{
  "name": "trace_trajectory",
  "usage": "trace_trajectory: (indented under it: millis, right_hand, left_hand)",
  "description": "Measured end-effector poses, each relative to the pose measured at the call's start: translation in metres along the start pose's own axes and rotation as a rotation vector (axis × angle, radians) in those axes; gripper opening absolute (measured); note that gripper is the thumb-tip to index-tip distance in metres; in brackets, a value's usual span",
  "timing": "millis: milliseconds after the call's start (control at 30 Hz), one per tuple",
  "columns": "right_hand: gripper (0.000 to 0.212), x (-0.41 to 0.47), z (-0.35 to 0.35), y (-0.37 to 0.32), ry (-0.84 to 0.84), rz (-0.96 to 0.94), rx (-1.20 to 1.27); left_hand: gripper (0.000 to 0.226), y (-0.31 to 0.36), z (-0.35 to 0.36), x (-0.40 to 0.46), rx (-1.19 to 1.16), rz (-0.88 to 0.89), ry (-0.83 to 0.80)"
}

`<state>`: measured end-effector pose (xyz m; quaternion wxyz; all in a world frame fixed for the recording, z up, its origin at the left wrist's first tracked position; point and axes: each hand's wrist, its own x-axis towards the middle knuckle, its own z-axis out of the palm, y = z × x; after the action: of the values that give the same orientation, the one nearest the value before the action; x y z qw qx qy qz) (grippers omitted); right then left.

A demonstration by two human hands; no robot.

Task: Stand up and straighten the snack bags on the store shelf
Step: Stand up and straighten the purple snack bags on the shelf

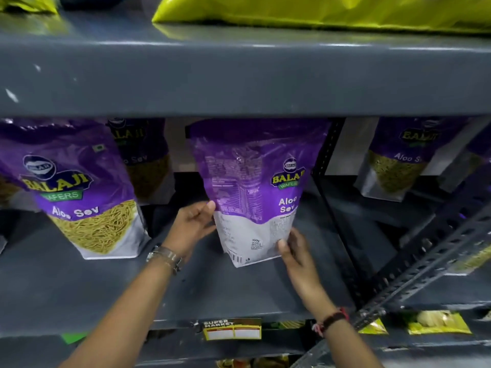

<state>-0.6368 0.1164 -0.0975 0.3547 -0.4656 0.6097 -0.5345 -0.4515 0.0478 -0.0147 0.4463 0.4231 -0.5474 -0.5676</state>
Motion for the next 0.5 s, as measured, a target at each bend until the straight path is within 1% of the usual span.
trace_trajectory:
  millis: [33,67,100,133,167,200,233,267,300,333,400,433,467,500]
  right_hand:
    - [0.030,0.001,-0.002,0.002,0.001,0.001,0.000]
    - [0.037,0.004,-0.005,0.003,0.016,0.003,0.015]
    - [0.050,0.008,-0.008,0.000,0.035,0.008,0.047]
    - [0.069,0.013,-0.011,-0.004,0.042,0.024,0.098]
    - [0.086,0.020,-0.013,-0.008,0.026,0.043,0.153]
    - [0.094,0.026,-0.014,-0.013,-0.004,0.050,0.196]
    - [0.093,0.031,-0.012,-0.017,-0.037,0.057,0.219]
    - [0.087,0.035,-0.010,-0.019,-0.075,0.068,0.241]
    - [0.078,0.035,-0.006,-0.019,-0.105,0.083,0.269]
    - [0.069,0.033,-0.002,-0.018,-0.116,0.085,0.294]
    - [0.054,0.019,0.005,-0.012,-0.063,0.060,0.321]
    - [0.052,0.010,0.007,-0.008,-0.013,0.061,0.340]
    - [0.054,0.000,0.008,-0.005,0.041,0.076,0.356]
    - [0.062,-0.009,0.008,-0.005,0.101,0.073,0.365]
  left_hand:
    - [0.024,-0.006,-0.002,0.000,-0.010,0.007,0.011]
    - [0.023,-0.012,-0.005,-0.001,-0.007,0.028,-0.005]
    - [0.020,-0.020,-0.007,-0.003,0.012,0.060,-0.049]
    - [0.019,-0.028,-0.007,-0.006,0.041,0.077,-0.111]
    - [0.026,-0.037,-0.005,-0.008,0.083,0.060,-0.172]
    - [0.039,-0.046,-0.001,-0.011,0.115,0.017,-0.212]
    - [0.053,-0.054,0.005,-0.012,0.144,-0.026,-0.218]
    - [0.065,-0.062,0.011,-0.011,0.177,-0.049,-0.182]
    - [0.074,-0.070,0.016,-0.009,0.202,-0.047,-0.125]
    - [0.076,-0.075,0.019,-0.004,0.208,-0.035,-0.083]
    - [0.076,-0.076,0.017,0.006,0.186,-0.028,-0.073]
    - [0.079,-0.075,0.014,0.011,0.167,-0.029,-0.072]
    - [0.082,-0.075,0.010,0.014,0.153,-0.026,-0.051]
    - [0.081,-0.073,0.007,0.014,0.143,-0.009,-0.003]
